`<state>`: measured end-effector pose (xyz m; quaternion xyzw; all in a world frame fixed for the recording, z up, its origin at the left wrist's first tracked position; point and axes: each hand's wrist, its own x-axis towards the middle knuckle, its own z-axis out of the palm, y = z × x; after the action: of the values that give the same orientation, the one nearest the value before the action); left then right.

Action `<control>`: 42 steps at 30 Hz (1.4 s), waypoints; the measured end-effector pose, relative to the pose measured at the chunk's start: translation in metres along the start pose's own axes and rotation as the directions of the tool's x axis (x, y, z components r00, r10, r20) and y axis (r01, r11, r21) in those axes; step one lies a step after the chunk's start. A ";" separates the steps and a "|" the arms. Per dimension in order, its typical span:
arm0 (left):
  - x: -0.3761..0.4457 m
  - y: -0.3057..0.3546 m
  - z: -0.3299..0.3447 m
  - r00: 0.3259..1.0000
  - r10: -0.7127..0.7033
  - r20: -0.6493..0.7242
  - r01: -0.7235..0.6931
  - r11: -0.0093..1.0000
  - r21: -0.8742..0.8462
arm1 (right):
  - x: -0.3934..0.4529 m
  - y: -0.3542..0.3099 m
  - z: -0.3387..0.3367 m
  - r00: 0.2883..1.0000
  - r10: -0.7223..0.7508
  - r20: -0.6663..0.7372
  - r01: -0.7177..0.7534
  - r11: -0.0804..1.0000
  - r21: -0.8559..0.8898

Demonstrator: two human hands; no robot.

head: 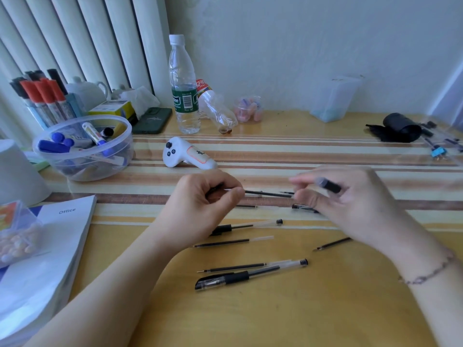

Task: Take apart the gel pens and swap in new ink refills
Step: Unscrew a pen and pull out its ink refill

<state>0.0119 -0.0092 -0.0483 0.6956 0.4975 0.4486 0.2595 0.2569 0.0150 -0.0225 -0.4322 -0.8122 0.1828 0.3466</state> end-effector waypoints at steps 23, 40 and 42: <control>0.001 -0.009 -0.003 0.992 -0.013 0.123 -0.007 0.988 0.157 | 0.013 0.078 -0.020 0.877 0.480 0.000 -0.450 0.821 -0.351; 0.000 -0.011 0.001 0.986 -0.067 0.151 0.034 0.977 0.211 | 0.018 0.069 -0.009 0.910 0.404 0.090 -0.288 0.774 -0.564; 0.000 -0.011 0.001 0.990 -0.072 0.122 0.047 0.979 0.197 | 0.017 0.069 -0.010 0.925 0.372 0.078 -0.258 0.767 -0.588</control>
<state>0.0077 -0.0044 -0.0578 0.7297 0.5416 0.3446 0.2355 0.2975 0.0676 -0.0494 -0.6265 -0.7739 0.0292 0.0876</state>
